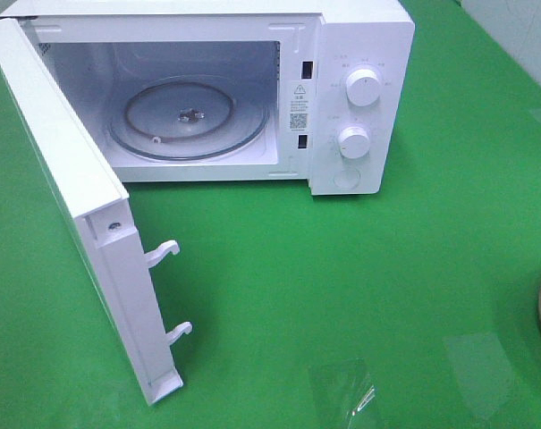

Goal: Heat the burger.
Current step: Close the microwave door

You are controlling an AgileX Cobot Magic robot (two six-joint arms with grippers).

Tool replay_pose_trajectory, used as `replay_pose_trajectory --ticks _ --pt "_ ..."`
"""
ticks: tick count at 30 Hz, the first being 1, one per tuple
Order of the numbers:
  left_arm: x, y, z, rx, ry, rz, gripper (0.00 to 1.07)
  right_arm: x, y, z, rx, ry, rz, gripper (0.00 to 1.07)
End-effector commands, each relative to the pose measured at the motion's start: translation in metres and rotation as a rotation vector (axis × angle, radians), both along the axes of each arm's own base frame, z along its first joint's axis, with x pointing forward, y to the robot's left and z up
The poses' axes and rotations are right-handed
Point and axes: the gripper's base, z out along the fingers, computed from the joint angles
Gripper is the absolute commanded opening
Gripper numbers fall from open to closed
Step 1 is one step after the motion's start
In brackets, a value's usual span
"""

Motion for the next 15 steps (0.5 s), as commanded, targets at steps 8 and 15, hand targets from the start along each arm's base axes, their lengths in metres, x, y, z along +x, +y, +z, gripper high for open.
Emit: replay_pose_trajectory --ticks 8,15 --pt "-0.0017 -0.0002 0.0005 -0.004 -0.028 0.000 1.00 -0.0032 -0.0002 0.0008 0.008 -0.037 -0.007 0.76" --pt "-0.0017 -0.0002 0.0005 -0.004 -0.028 0.000 1.00 -0.0032 -0.0002 0.0008 0.008 -0.037 -0.007 0.76"
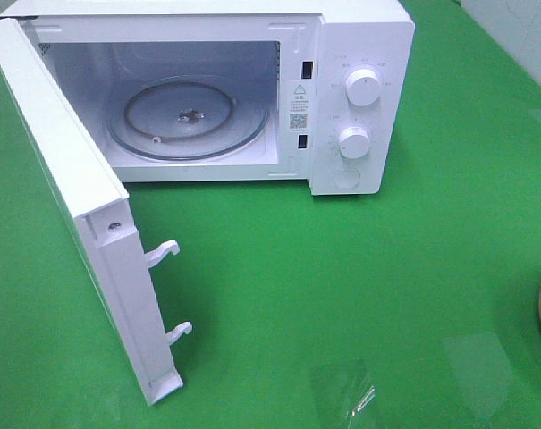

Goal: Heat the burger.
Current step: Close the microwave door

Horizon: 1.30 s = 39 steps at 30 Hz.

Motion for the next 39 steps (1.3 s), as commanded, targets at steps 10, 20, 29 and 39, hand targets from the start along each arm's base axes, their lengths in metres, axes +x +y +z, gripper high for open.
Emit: replay_pose_trajectory --ticks 10,20,29,39 --pt "-0.002 0.000 0.001 -0.005 -0.029 0.000 1.00 -0.003 0.000 0.001 0.008 -0.037 -0.007 0.76" --pt "-0.003 -0.004 0.022 -0.090 -0.184 -0.006 0.94 -0.003 0.000 0.001 0.008 -0.037 -0.007 0.76" --pt "0.031 0.000 0.036 -0.070 -0.197 0.023 0.49 -0.003 0.000 0.001 0.008 -0.037 -0.007 0.76" --pt "0.083 0.001 0.037 -0.102 -0.174 0.043 0.00 -0.003 0.000 0.001 0.008 -0.037 -0.007 0.76"
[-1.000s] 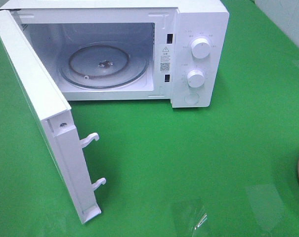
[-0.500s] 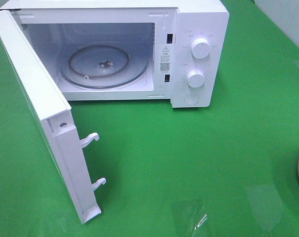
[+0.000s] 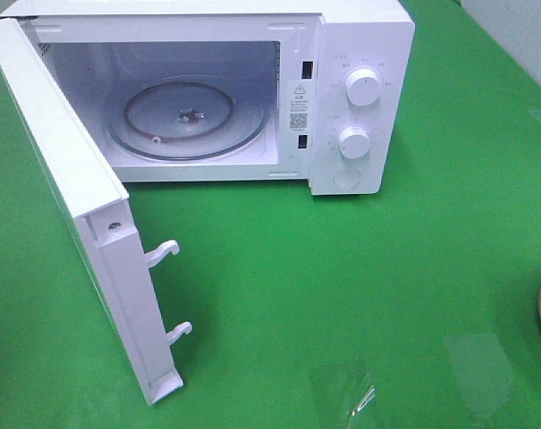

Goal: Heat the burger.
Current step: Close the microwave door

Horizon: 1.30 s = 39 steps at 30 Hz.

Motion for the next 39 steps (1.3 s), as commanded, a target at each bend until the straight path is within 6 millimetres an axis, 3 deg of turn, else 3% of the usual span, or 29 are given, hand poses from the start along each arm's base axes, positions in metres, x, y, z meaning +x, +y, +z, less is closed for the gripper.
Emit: replay_pose_trajectory --ticks 1,4,7,14,17,21,24,26,32,39 --pt "0.024 0.001 -0.001 -0.007 -0.097 0.009 0.00 -0.003 0.000 0.001 0.008 -0.037 -0.007 0.76" --pt "0.042 0.002 -0.015 -0.003 -0.185 0.014 0.00 -0.003 0.000 0.001 0.008 -0.037 -0.007 0.76" --pt "0.046 0.002 -0.021 -0.003 -0.204 0.016 0.00 -0.003 0.000 0.001 0.008 -0.037 -0.007 0.76" --pt "0.067 0.003 -0.059 0.005 -0.343 0.027 0.00 -0.003 0.000 0.001 0.008 -0.037 -0.007 0.76" --pt "0.073 0.003 -0.066 -0.001 -0.341 0.030 0.00 -0.003 0.000 0.001 0.008 -0.037 -0.007 0.76" --pt "0.098 0.002 -0.088 0.023 -0.270 0.005 0.00 -0.003 0.000 0.001 0.008 -0.037 -0.007 0.76" --pt "0.102 0.001 -0.092 0.028 -0.255 -0.009 0.00 -0.003 0.000 0.001 0.008 -0.037 -0.007 0.76" --pt "0.117 -0.007 -0.109 0.013 -0.211 -0.096 0.00 -0.003 0.000 0.001 0.008 -0.037 -0.007 0.76" --pt "0.135 -0.020 -0.123 0.027 -0.213 -0.258 0.00 -0.003 0.000 0.001 0.008 -0.037 -0.007 0.76" --pt "0.151 -0.025 -0.126 -0.023 -0.174 -0.302 0.00 -0.003 0.000 0.001 0.008 -0.037 -0.007 0.76"
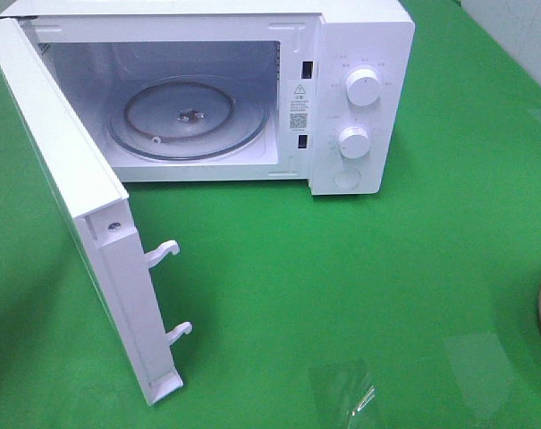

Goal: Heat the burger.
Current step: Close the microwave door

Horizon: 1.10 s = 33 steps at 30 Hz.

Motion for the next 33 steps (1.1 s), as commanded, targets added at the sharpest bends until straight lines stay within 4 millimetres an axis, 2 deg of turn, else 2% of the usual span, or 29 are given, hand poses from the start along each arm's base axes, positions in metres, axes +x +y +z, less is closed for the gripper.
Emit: replay_pose_trajectory --ticks 1,7,9,10,12,13,20,24,31,33 --pt "0.014 -0.009 0.001 -0.047 0.004 -0.069 0.00 -0.003 0.000 0.001 0.009 -0.037 -0.007 0.76" --pt "0.030 -0.025 -0.006 -0.051 0.039 -0.134 0.00 -0.003 0.000 0.001 0.009 -0.037 -0.007 0.76" --pt "0.033 -0.033 -0.007 -0.061 0.044 -0.151 0.00 -0.003 0.000 0.001 0.009 -0.037 -0.007 0.76" --pt "0.037 -0.043 -0.007 -0.064 0.046 -0.182 0.00 -0.003 0.000 0.001 0.009 -0.037 -0.007 0.76" --pt "0.038 -0.047 -0.007 -0.066 0.047 -0.194 0.00 -0.003 0.000 0.001 0.009 -0.037 -0.007 0.76" --pt "0.043 -0.056 -0.006 -0.065 0.055 -0.211 0.00 -0.003 0.000 0.001 0.009 -0.037 -0.007 0.76" --pt "0.056 -0.079 -0.001 -0.053 0.074 -0.245 0.00 -0.003 0.000 0.001 0.009 -0.037 -0.007 0.76" --pt "0.065 -0.101 0.002 -0.064 0.073 -0.285 0.00 -0.003 0.000 0.001 0.009 -0.037 -0.007 0.76" --pt "0.071 -0.118 0.002 -0.077 0.087 -0.278 0.00 -0.003 0.000 0.001 0.008 -0.037 -0.007 0.76" --pt "0.076 -0.137 0.000 -0.054 0.089 -0.314 0.00 -0.003 0.000 0.001 0.008 -0.037 -0.007 0.76"
